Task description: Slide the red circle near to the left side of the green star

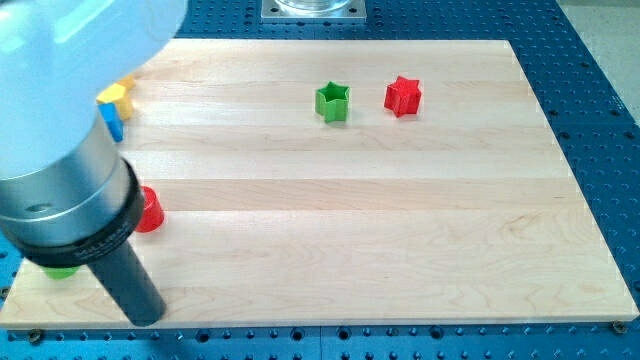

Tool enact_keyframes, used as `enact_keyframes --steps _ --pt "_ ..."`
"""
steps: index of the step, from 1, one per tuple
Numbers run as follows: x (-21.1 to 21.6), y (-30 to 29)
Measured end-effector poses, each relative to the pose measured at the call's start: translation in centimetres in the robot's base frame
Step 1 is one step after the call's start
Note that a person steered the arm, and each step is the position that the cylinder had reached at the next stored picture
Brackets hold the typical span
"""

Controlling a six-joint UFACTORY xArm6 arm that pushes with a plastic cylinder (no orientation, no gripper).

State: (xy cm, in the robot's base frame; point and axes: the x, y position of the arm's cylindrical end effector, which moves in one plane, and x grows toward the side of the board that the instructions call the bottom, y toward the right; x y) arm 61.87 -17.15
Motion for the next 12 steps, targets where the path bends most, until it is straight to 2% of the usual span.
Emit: enact_keyframes --steps 1,3,4,7,8,9,10,11,12 --pt "-2.8 -6.6" --pt "-3.2 -12.2" --pt "-4.2 -13.2" --pt "-10.8 0.1" --pt "-16.0 4.8" --pt "-16.9 5.5" --pt "-15.4 2.9" --pt "-19.1 1.2" --pt "-21.3 6.2"
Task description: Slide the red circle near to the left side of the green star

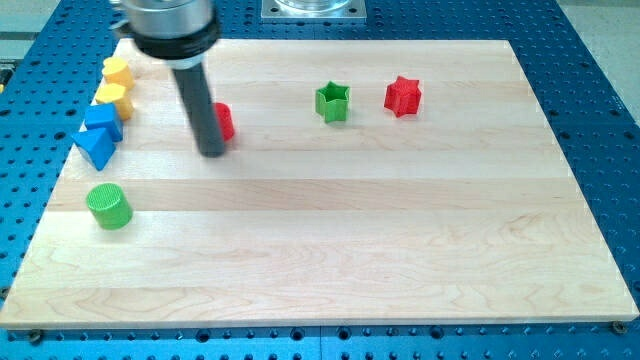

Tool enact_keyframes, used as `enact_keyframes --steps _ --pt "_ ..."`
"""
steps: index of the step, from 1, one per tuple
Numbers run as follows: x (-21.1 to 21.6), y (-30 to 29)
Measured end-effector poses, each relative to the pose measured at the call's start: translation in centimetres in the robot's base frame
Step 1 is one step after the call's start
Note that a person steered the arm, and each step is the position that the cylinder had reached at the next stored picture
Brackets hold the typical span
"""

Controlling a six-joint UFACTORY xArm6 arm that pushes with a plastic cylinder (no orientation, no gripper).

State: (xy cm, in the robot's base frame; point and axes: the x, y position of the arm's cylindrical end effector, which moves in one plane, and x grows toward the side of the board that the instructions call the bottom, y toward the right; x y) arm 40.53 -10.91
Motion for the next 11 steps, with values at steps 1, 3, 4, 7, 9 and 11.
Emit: enact_keyframes --steps 1,3,4,7,9,11 --pt "0.2 -0.6" --pt "-1.7 -5.0" --pt "-1.9 1.8" --pt "-1.6 1.0" --pt "-0.9 2.5" --pt "-3.5 1.1"
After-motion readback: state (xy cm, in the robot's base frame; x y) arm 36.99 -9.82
